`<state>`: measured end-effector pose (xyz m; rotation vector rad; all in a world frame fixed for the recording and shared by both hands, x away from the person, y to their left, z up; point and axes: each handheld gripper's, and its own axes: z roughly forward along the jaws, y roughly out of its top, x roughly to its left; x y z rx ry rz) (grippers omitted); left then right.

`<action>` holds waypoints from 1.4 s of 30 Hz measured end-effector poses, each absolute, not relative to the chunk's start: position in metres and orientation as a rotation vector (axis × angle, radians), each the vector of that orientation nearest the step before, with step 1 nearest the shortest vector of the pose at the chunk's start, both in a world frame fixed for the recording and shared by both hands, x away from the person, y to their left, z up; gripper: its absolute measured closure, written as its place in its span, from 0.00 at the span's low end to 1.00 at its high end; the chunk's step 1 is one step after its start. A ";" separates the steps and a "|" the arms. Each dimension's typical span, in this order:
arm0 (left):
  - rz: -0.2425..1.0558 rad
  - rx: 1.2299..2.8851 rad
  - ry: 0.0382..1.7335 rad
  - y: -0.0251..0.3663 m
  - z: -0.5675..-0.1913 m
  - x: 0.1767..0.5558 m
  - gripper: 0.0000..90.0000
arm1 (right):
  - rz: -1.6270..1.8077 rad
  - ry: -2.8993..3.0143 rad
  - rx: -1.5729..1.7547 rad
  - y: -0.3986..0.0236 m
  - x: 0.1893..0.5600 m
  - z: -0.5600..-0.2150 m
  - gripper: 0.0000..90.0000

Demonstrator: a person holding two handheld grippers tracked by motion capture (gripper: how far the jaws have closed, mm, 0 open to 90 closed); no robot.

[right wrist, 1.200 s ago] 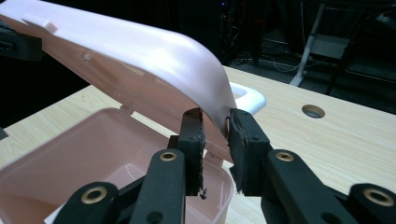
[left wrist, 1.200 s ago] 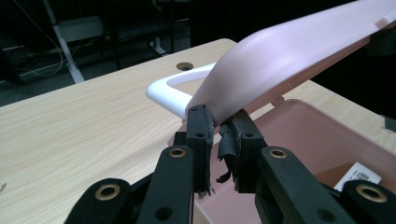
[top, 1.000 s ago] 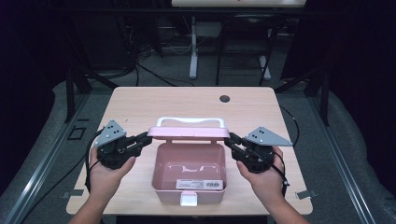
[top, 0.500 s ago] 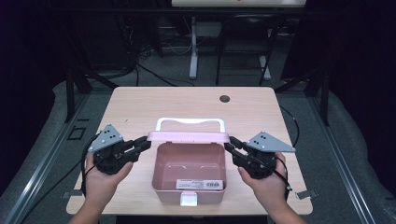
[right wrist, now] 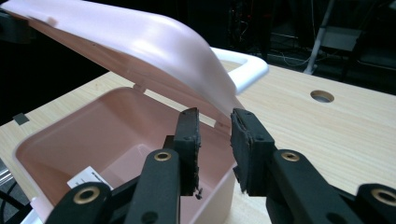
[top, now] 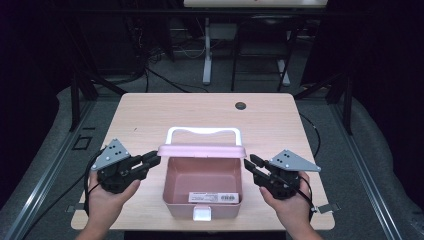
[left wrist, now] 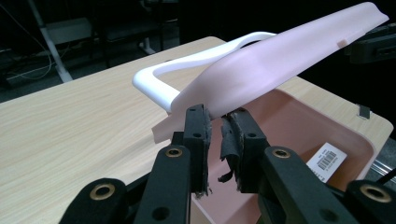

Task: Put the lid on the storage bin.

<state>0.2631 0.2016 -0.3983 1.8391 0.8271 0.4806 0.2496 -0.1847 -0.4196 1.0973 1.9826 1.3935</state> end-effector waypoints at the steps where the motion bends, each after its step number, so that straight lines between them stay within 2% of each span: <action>1: 0.477 1.836 0.829 0.202 -0.399 0.263 0.87 | 1.397 1.979 1.105 -0.186 0.250 -0.421 0.79; 42: 0.435 1.824 0.826 0.209 -0.422 0.235 0.87 | 1.354 1.921 1.246 -0.209 0.259 -0.459 0.71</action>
